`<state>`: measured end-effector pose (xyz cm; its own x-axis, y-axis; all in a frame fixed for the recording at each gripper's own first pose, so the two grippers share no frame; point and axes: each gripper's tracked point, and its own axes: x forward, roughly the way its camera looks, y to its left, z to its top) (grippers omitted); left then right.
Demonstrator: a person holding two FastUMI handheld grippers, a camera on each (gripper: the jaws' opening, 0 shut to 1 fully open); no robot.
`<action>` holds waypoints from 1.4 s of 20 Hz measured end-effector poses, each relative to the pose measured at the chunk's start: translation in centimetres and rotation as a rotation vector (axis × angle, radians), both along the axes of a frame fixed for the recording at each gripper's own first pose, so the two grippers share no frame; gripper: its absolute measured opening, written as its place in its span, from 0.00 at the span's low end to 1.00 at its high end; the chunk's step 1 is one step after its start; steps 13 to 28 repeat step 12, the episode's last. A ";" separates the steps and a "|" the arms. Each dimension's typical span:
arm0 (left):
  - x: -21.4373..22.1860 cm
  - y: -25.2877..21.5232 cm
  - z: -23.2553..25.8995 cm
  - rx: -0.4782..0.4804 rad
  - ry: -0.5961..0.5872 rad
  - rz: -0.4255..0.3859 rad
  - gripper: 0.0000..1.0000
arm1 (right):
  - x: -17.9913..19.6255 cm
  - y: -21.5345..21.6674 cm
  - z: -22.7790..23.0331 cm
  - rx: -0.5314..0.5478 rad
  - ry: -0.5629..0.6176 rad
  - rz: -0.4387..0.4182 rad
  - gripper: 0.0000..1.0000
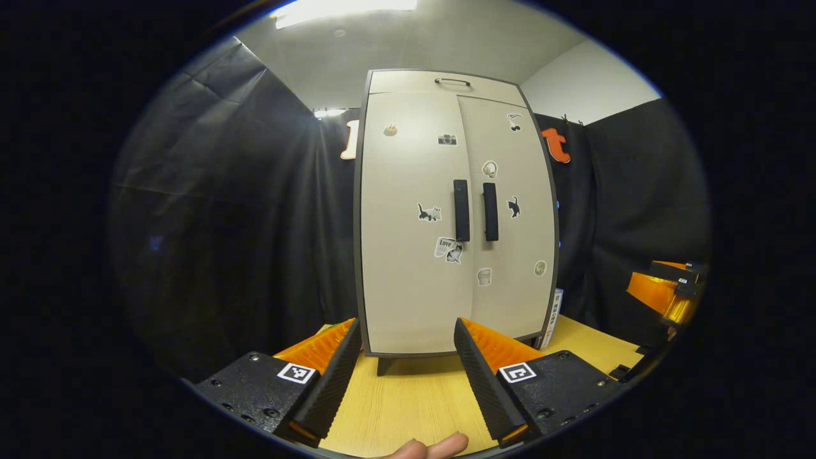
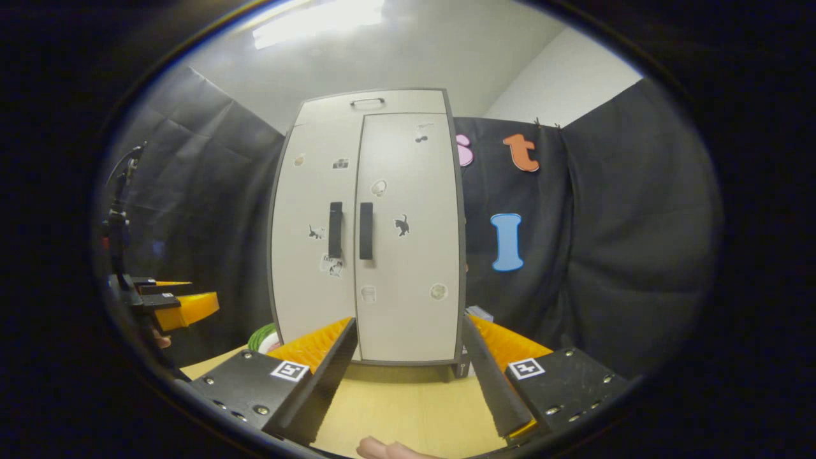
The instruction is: Grab one shoe with the right hand and put it into the shoe cabinet, grab the other shoe with the left hand and put it into the shoe cabinet; then close the right door with the right hand and the left door with the left hand.
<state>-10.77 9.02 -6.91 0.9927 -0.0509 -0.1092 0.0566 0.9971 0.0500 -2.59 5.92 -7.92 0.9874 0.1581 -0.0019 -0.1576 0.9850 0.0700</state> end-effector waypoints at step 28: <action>-0.7 -0.4 0.4 -0.019 -0.054 0.024 0.88 | -0.2 0.0 0.4 0.015 -0.050 0.009 0.98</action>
